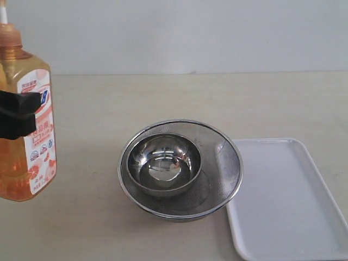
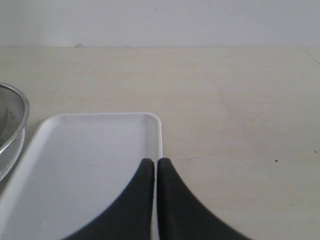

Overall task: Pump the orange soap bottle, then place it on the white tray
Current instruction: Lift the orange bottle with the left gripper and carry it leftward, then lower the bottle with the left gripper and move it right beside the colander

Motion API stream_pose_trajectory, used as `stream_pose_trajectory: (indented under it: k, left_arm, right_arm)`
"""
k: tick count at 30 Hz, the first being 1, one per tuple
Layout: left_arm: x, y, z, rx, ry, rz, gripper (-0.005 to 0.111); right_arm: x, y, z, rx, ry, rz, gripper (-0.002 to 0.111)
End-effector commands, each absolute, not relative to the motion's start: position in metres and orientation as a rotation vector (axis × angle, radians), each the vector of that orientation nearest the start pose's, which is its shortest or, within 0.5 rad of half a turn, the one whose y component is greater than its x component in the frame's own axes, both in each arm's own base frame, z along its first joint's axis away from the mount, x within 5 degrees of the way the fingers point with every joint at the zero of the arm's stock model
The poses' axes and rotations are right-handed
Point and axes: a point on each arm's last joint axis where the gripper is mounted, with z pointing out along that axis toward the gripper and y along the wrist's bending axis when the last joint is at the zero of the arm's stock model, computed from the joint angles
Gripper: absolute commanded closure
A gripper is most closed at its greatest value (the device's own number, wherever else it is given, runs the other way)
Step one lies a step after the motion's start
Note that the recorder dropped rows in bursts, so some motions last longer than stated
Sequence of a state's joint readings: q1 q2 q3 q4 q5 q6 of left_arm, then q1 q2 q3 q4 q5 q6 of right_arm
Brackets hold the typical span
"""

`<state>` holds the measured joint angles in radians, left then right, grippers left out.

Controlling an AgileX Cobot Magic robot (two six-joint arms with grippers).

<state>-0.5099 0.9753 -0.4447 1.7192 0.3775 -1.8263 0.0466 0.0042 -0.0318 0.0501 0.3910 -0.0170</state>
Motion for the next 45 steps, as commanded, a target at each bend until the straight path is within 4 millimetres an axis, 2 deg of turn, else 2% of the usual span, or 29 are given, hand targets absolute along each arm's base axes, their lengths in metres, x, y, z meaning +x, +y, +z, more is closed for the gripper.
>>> stream_pose_trajectory:
  k: [1, 9, 13, 17, 22, 26, 32, 35, 39, 45]
  left_arm:
    - [0.191, -0.074, 0.26, 0.191, 1.917, 0.006, 0.102]
    - [0.221, -0.081, 0.258, 0.115, 1.921, 0.169, 0.102]
    - [0.232, -0.089, 0.256, 0.125, 1.938, 0.165, 0.102]
    - [0.242, -0.1, 0.261, 0.177, 1.941, 0.133, 0.102]
    - [0.256, -0.117, 0.271, 0.358, 1.914, 0.146, 0.102]
    - [0.272, -0.122, 0.273, 0.364, 1.918, 0.137, 0.102]
    - [0.29, -0.123, 0.271, 0.245, 1.939, 0.107, 0.102]
    - [0.292, -0.123, 0.271, 0.204, 1.937, 0.111, 0.102]
    - [0.293, -0.112, 0.275, -0.04, 1.897, 0.111, 0.102]
    - [0.293, -0.11, 0.276, -0.144, 1.881, 0.066, 0.102]
  right_arm:
    - [0.052, 0.004, 0.189, -0.029, 1.835, 0.059, 0.108]
    - [0.052, 0.004, 0.189, -0.029, 1.835, 0.059, 0.108]
    - [0.052, 0.004, 0.189, -0.029, 1.835, 0.059, 0.108]
    - [0.052, 0.004, 0.189, -0.029, 1.835, 0.059, 0.108]
    - [0.052, 0.004, 0.189, -0.029, 1.835, 0.059, 0.108]
    - [0.052, 0.004, 0.189, -0.029, 1.835, 0.059, 0.108]
    - [0.052, 0.004, 0.189, -0.029, 1.835, 0.059, 0.108]
    - [0.052, 0.004, 0.189, -0.029, 1.835, 0.059, 0.108]
    - [0.052, 0.004, 0.189, -0.029, 1.835, 0.059, 0.108]
    - [0.052, 0.004, 0.189, -0.029, 1.835, 0.059, 0.108]
